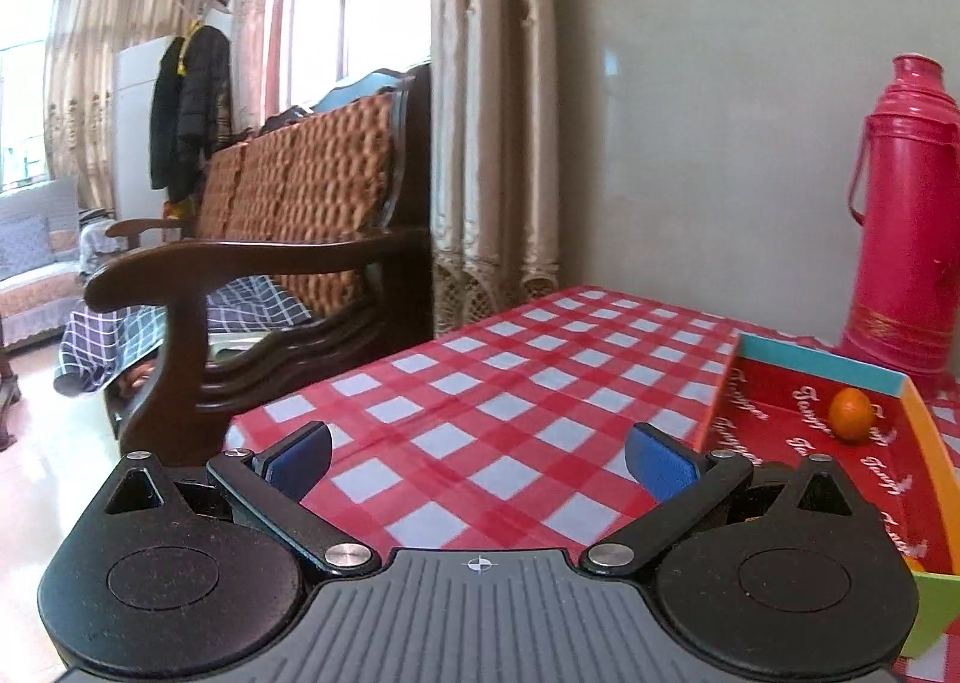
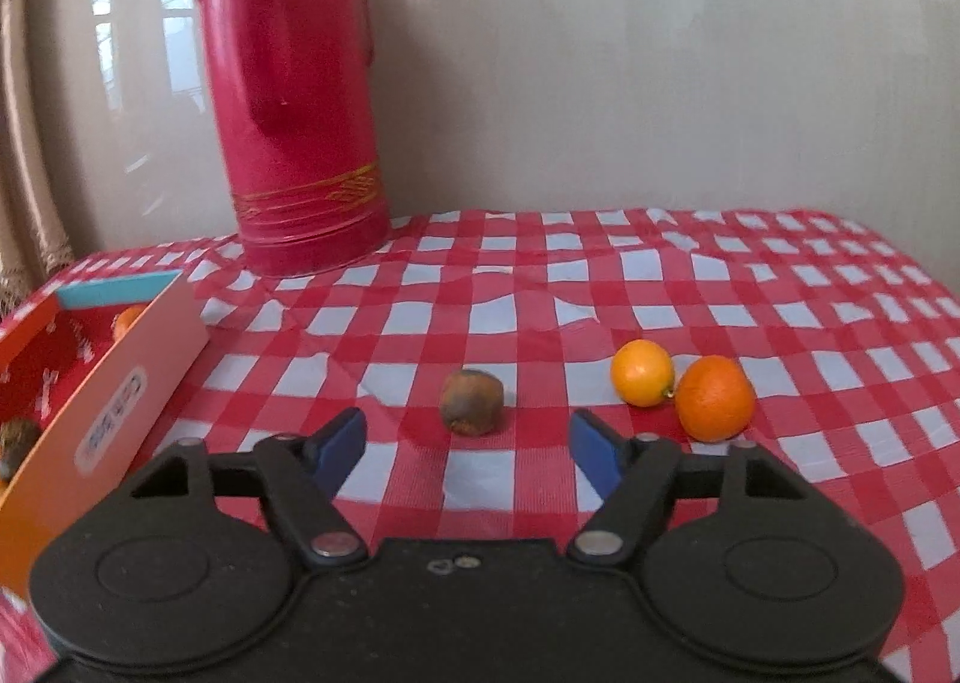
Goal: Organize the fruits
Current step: 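Reach the right gripper to the brown kiwi and close on it, then carry the kiwi with the right gripper into the box and release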
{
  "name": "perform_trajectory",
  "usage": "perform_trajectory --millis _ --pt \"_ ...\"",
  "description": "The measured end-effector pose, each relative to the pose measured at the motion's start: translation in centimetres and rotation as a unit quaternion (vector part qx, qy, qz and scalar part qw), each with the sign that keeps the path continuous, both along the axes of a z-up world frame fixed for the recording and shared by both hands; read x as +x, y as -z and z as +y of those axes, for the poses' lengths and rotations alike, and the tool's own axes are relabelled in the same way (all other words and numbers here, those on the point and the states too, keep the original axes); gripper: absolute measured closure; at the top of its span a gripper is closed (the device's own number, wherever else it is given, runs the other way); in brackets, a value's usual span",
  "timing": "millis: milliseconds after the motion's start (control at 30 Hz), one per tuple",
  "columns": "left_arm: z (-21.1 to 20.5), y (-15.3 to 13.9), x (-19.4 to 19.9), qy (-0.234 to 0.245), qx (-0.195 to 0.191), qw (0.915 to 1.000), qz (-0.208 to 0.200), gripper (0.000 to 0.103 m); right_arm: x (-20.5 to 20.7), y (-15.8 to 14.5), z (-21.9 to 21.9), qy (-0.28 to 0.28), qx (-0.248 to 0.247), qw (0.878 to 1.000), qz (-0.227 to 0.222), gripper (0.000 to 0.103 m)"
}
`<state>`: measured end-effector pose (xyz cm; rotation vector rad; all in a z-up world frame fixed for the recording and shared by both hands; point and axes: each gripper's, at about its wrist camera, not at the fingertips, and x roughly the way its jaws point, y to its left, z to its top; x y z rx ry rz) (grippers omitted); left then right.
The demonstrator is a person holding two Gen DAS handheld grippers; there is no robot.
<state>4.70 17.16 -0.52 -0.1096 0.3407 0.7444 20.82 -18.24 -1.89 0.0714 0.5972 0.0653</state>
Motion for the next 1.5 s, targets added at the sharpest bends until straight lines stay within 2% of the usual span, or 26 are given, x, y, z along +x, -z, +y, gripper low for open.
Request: perform_trajectory --millis 133,300,633,1000,1267,1500 --pt "0.8 0.1 -0.1 -0.01 -0.01 0.9999 0.002 0.0 1.5 0.3 -0.2 0.005 0.009 1.0 0.017 0.046" --pt "1.0 0.2 -0.3 -0.015 -0.001 0.9999 0.001 0.0 2.7 0.9 0.3 0.006 0.002 0.999 0.033 0.057" --pt "2.1 0.3 -0.7 -0.025 -0.001 0.9997 0.001 0.0 4.8 1.8 1.5 0.017 -0.031 0.998 0.053 0.058" --pt "3.3 0.4 -1.3 -0.041 -0.01 0.9991 -0.003 0.0 4.7 1.9 3.0 0.002 -0.067 0.997 0.041 0.082" --pt "4.3 0.5 -1.9 -0.053 -0.014 0.9985 -0.006 0.0 4.6 1.8 3.4 -0.003 -0.065 0.997 0.034 0.082" --pt "5.2 0.6 -2.4 -0.064 -0.026 0.9976 -0.009 0.0 3.3 0.5 4.3 -0.028 -0.05 0.998 0.016 0.082"
